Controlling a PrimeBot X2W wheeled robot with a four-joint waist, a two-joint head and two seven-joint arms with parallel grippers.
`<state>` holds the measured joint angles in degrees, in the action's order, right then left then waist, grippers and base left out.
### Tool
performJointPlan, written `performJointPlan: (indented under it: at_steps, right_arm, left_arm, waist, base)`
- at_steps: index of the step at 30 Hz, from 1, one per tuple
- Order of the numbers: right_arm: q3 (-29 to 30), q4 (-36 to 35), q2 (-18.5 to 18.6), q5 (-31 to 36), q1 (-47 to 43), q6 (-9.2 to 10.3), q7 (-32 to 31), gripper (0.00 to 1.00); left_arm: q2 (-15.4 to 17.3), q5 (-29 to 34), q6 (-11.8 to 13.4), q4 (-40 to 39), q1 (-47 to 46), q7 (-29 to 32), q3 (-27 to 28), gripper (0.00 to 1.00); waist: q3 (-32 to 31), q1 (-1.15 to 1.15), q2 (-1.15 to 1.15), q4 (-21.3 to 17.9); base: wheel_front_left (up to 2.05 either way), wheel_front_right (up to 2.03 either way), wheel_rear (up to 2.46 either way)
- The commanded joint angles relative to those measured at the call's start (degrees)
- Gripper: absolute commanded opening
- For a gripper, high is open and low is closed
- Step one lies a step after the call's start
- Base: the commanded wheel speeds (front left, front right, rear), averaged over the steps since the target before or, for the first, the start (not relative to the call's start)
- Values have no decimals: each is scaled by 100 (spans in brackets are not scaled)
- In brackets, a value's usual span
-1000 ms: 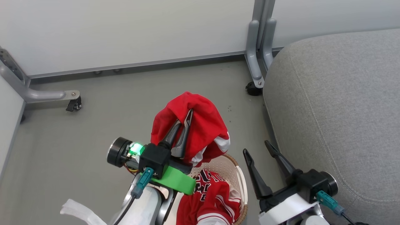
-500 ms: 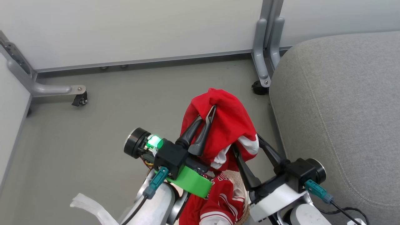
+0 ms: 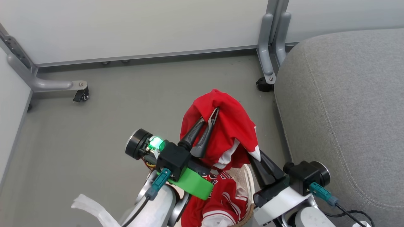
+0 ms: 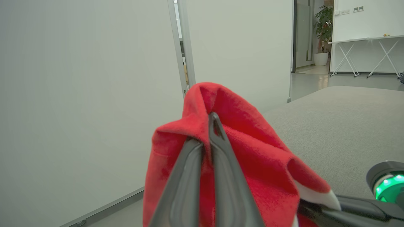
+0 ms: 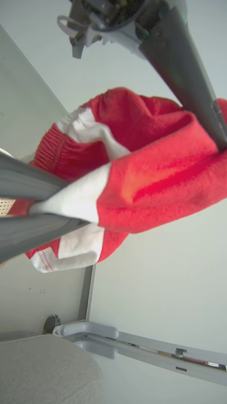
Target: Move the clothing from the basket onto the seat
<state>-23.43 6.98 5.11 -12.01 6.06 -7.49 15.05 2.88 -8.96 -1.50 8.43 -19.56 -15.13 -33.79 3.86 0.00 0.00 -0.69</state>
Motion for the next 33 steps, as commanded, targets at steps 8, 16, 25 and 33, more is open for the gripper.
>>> performJointPlan:
  at_steps: [8,16,25,33]
  right_arm:
    - [112,14,6,-70,-137,0,20,0]
    - [173,-18,-15,-99,-220,0,20,0]
    - [188,-36,-28,-105,-237,0,20,0]
    - [241,-61,-20,-95,-265,0,20,0]
  left_arm:
    - [31,126,108,365,117,-3,144,100]
    - [31,135,150,628,168,0,124,100]
    - [50,89,155,780,178,1,122,100]
    - [49,18,151,832,201,1,112,100]
  waist:
    - [-71,0,0,-38]
    - [-172,0,0,-36]
    - [-178,0,0,-54]
    - [-158,0,0,-74]
  base:
    - [0,0,0]
    - [0,0,0]
    - [0,0,0]
    - [0,0,0]
